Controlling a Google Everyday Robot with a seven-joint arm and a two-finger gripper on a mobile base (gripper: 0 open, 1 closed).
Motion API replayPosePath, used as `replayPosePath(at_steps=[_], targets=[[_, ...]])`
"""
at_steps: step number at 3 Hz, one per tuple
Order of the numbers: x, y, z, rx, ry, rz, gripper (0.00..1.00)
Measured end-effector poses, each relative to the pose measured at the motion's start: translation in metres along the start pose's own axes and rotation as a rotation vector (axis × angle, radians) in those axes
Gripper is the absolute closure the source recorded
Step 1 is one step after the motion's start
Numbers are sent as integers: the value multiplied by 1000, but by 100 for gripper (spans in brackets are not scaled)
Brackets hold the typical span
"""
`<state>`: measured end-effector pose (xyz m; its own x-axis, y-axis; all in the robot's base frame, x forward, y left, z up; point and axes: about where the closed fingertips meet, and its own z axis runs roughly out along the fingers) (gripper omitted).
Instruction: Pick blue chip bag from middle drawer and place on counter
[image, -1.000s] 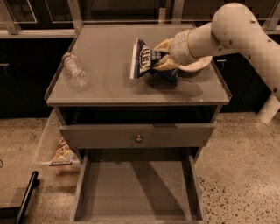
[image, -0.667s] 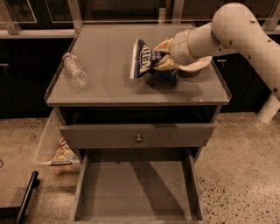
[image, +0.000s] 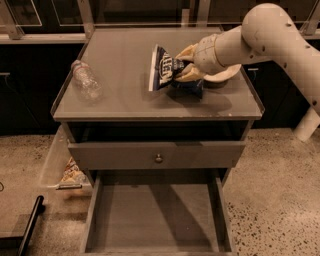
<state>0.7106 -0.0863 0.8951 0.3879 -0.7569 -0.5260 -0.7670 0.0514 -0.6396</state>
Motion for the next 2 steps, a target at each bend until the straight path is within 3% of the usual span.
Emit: replayPosePath(at_steps=[1, 2], targets=[[0, 0, 0, 0, 0, 0, 12], [0, 0, 0, 0, 0, 0, 0]])
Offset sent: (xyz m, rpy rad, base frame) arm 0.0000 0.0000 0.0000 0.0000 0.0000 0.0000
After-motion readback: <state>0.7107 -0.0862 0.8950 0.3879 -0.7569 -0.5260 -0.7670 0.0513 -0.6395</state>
